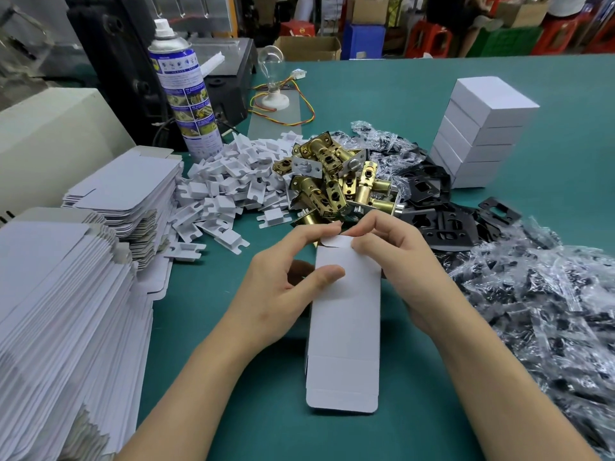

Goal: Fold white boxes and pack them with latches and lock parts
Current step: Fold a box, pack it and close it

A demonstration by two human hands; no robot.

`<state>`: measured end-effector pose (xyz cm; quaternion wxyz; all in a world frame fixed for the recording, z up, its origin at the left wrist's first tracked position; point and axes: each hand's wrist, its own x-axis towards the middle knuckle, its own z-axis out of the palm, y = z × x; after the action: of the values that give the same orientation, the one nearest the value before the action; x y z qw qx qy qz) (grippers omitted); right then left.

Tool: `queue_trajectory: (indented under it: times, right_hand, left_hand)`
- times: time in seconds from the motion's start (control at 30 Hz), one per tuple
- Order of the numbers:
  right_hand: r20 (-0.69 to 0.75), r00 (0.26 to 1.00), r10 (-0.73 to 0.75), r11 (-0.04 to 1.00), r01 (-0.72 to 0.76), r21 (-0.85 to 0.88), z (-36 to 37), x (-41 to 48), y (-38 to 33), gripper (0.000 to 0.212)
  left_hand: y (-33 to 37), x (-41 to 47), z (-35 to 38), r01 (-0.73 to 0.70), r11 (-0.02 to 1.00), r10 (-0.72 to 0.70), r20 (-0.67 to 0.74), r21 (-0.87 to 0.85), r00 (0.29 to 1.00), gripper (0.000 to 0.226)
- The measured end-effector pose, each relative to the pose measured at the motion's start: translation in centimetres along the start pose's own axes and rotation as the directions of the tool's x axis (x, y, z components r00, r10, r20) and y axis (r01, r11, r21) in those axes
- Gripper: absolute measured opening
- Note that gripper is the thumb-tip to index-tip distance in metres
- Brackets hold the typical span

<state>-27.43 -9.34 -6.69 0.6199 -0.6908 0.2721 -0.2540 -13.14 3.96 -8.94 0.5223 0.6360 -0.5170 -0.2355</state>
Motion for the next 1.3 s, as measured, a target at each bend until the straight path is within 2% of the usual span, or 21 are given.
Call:
queue_trajectory:
  times: [0.17,0.27,0.37,0.47,0.6,0.73,0.83,0.93,1.0,1.03,1.13,1.2,1.3]
  right_hand:
    - [0.046,0.999,0.03,0.999,-0.03,0.016,-0.3,0.1,0.1,0.013]
    - [0.059,0.998,0.033,0.999,-0.034,0.018,-0.4,0.1,0.1,0.006]
    - [0.049,0.998,0.032,0.999,-0.031,-0.01,-0.4,0.1,0.3,0.016]
    - [0.009,1.0,0.018,1.0,-0.018,-0.01,-0.2,0.1,0.3,0.01]
    - [-0.066,0.997,0.025,1.0,-0.024,0.016,0.0,0.2,0.6,0.013]
    - [-0.168,0.986,-0.011,1.0,0.011,-0.001,0.4,0.1,0.8,0.007]
    - [-0.268,0.963,-0.042,0.999,0.033,-0.038,0.3,0.3,1.2,0.008]
    - [-0.34,0.938,-0.06,0.998,0.052,-0.034,0.2,0.4,1.5,0.008]
    - [-0.365,0.927,-0.084,0.996,0.067,-0.06,0.3,0.4,1.6,0.007]
    - [-0.368,0.925,-0.093,0.995,0.07,-0.075,0.4,0.3,1.6,0.007]
    - [-0.347,0.932,-0.1,0.992,0.069,-0.102,0.7,0.1,1.5,0.006]
    - [-0.334,0.937,-0.1,0.992,0.07,-0.102,0.9,0.1,1.4,0.006]
    - [-0.316,0.945,-0.089,0.995,0.072,-0.064,0.8,0.1,1.3,0.005]
  left_hand:
    - [0.0,-0.1,0.0,0.011,1.0,-0.011,0.062,0.003,0.998,0.047]
    - [-0.2,-0.1,0.0,0.018,1.0,-0.017,0.067,-0.003,0.998,0.048]
    - [-0.3,-0.1,0.1,0.013,1.0,-0.014,0.065,0.018,0.998,0.052]
    - [0.0,-0.2,0.4,0.023,1.0,-0.023,0.036,0.006,0.999,0.053]
    - [0.2,-0.1,0.9,0.126,0.983,-0.142,-0.121,-0.131,0.982,0.038]
    - [0.5,0.2,1.2,0.226,0.944,-0.263,-0.132,-0.24,0.956,0.031]
    - [0.7,0.0,1.4,0.168,0.982,-0.177,-0.109,-0.09,0.978,0.045]
    - [1.3,-0.5,2.0,0.115,0.974,-0.115,-0.013,0.193,0.993,0.089]
    - [1.7,-0.7,2.6,0.121,0.944,-0.138,0.037,0.306,0.99,0.119]
    - [1.9,-0.9,2.9,0.128,0.933,-0.149,0.037,0.336,0.988,0.126]
    - [2.0,-1.2,3.8,0.115,0.912,-0.109,-0.038,0.394,0.993,0.125]
    - [2.2,-1.4,4.3,0.094,0.891,-0.059,-0.091,0.444,0.994,0.114]
    - [2.3,-1.3,4.5,0.058,0.893,-0.015,-0.098,0.446,0.995,0.097]
